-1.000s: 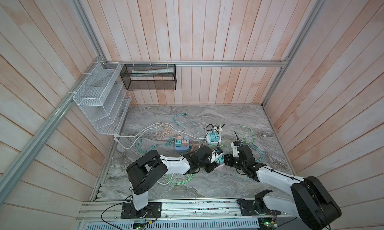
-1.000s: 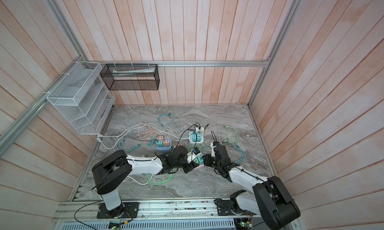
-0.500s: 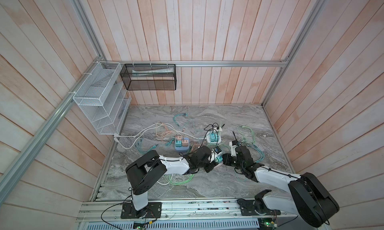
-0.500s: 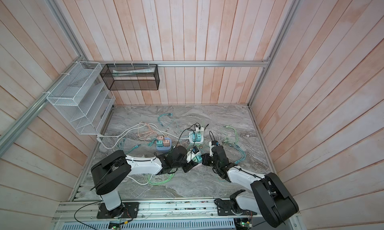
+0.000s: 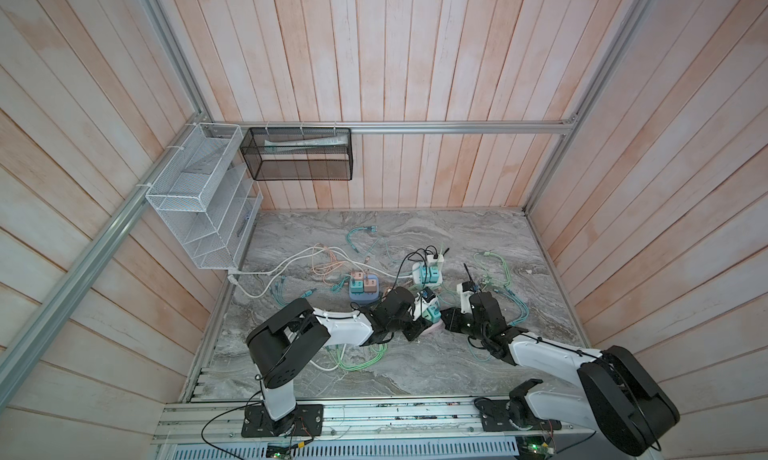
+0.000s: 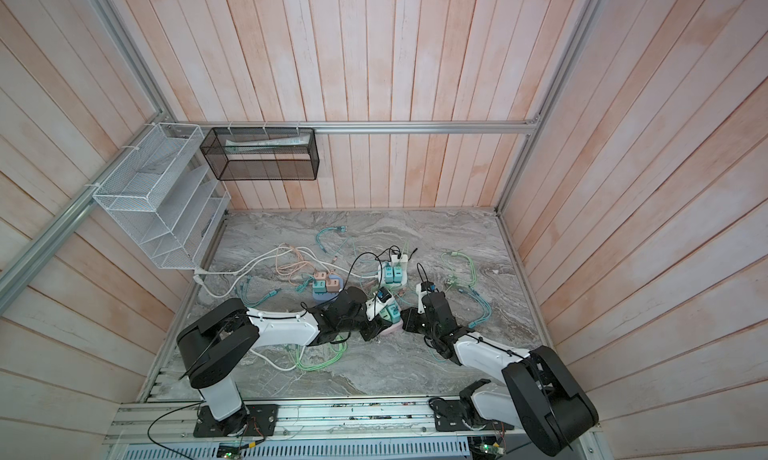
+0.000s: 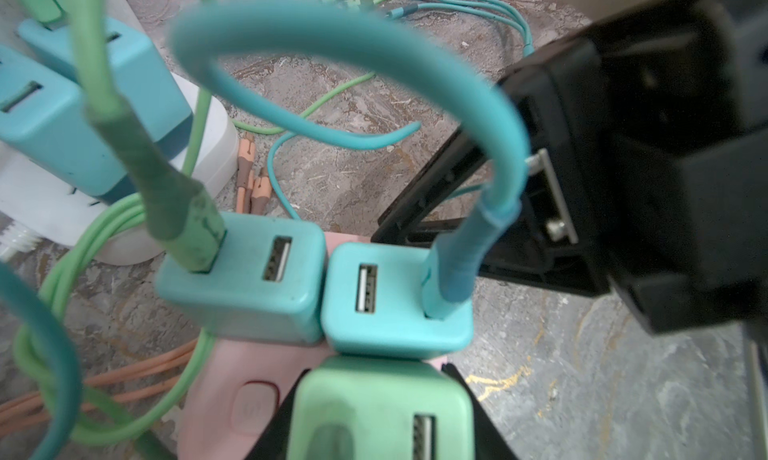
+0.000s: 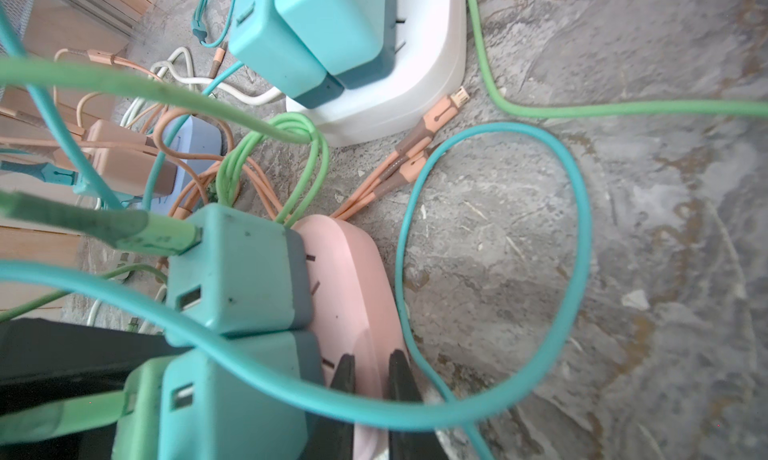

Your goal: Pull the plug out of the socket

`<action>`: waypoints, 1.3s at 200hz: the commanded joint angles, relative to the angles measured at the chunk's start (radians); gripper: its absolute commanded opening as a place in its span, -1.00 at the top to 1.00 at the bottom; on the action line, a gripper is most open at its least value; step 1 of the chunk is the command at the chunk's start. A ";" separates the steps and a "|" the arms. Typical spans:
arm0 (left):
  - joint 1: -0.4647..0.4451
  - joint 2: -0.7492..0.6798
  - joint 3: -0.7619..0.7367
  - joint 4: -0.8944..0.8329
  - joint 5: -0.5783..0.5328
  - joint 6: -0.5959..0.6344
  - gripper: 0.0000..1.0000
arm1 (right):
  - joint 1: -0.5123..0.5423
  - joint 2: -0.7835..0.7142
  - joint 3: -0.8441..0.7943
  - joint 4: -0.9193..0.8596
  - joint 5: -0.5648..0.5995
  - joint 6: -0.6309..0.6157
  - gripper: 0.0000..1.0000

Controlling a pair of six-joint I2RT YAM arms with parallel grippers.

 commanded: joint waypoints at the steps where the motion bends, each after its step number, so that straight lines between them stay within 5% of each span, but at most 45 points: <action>1: -0.002 -0.041 0.002 0.041 0.009 -0.006 0.68 | 0.011 0.022 -0.053 -0.190 0.010 -0.002 0.73; 96: -0.088 -0.046 0.021 0.047 -0.163 0.091 0.73 | 0.045 0.057 -0.045 -0.203 0.044 0.010 0.74; 181: 0.009 -0.092 0.006 0.004 0.080 0.015 0.73 | 0.049 0.058 -0.041 -0.215 0.064 0.014 0.75; 210: -0.059 -0.040 0.056 -0.086 -0.015 0.086 0.73 | 0.054 0.062 -0.036 -0.220 0.073 0.013 0.75; 260: -0.068 -0.003 0.061 -0.062 -0.011 0.072 0.77 | 0.060 0.004 -0.033 -0.230 0.071 0.012 0.63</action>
